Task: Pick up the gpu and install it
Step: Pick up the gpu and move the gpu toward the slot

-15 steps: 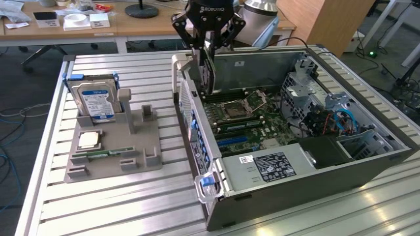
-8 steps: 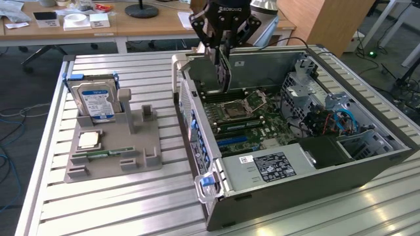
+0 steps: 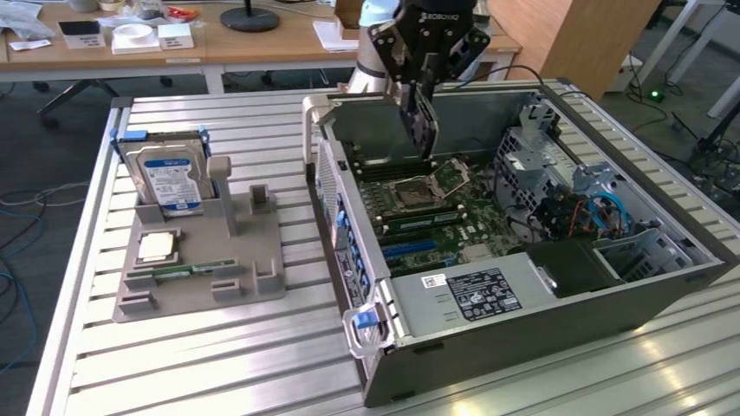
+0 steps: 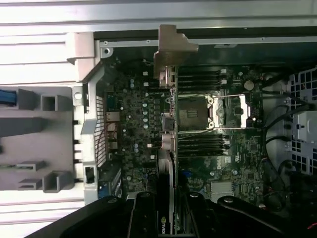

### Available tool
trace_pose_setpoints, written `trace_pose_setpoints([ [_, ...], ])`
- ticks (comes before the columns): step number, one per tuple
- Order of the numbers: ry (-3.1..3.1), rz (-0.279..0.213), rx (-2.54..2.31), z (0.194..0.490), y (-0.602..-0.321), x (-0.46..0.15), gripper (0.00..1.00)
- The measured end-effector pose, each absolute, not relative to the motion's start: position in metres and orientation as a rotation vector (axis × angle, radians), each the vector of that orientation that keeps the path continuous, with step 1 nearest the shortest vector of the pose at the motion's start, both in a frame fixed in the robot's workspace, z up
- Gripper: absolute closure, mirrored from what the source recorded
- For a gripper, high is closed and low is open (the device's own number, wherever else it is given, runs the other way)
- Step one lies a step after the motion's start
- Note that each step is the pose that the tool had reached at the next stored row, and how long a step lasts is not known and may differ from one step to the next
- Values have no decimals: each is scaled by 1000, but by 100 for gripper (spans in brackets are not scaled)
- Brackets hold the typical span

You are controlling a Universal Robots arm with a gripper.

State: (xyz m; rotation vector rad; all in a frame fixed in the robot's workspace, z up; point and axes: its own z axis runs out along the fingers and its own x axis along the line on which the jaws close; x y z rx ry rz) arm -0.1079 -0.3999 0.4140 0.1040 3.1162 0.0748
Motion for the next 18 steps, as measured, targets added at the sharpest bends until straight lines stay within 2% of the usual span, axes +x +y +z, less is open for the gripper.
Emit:
trace_pose_setpoints([
  [18,3116,78,104,414,-400,-27,74],
])
